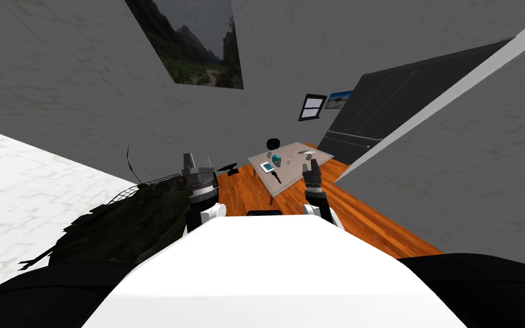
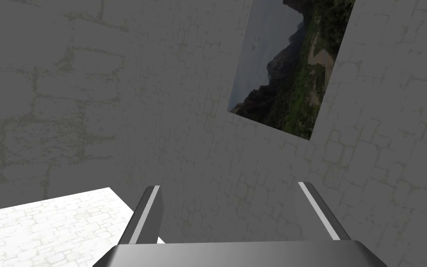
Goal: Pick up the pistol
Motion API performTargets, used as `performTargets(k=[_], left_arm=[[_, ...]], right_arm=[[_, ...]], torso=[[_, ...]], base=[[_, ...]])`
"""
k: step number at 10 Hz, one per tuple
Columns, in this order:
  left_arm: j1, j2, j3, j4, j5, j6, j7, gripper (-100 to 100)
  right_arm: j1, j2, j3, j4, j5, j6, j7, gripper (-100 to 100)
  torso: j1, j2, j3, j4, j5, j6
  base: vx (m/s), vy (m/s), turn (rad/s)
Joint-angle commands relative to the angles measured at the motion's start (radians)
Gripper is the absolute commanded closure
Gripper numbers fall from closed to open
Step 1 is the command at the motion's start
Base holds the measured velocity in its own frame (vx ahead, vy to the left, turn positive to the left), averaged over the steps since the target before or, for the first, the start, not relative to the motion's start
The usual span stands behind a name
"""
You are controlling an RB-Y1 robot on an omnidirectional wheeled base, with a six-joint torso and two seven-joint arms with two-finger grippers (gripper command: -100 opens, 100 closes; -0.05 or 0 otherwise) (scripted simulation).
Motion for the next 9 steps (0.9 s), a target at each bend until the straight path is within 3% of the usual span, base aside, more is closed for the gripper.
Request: performTargets(k=[1,4,5,9], left_arm=[[0.0,0.0,0.0,0.0,0.0,0.0,0.0,0],[0.0,0.0,0.0,0.0,0.0,0.0,0.0,0],[0.0,0.0,0.0,0.0,0.0,0.0,0.0,0],[0.0,0.0,0.0,0.0,0.0,0.0,0.0,0]], right_arm=[[0.001,-0.01,-0.01,0.038,0.013,-0.001,0.002,-100],[-0.009,-0.04,-0.039,0.128,0.063,0.001,0.013,-100],[-0.009,-0.04,-0.039,0.136,0.063,0.001,0.013,-100],[-0.029,-0.086,-0.078,0.293,0.149,0.009,0.027,-100]], torso=[[0.0,0.0,0.0,0.0,0.0,0.0],[0.002,-0.002,-0.001,0.0,0.0,0.001],[0.002,-0.001,-0.001,0.0,0.0,0.0],[0.001,-0.001,-0.001,0.0,0.0,0.001]], base=[[-0.026,-0.035,0.064],[-0.018,-0.02,0.117],[-0.019,-0.021,0.088],[-0.025,-0.025,0.166]])
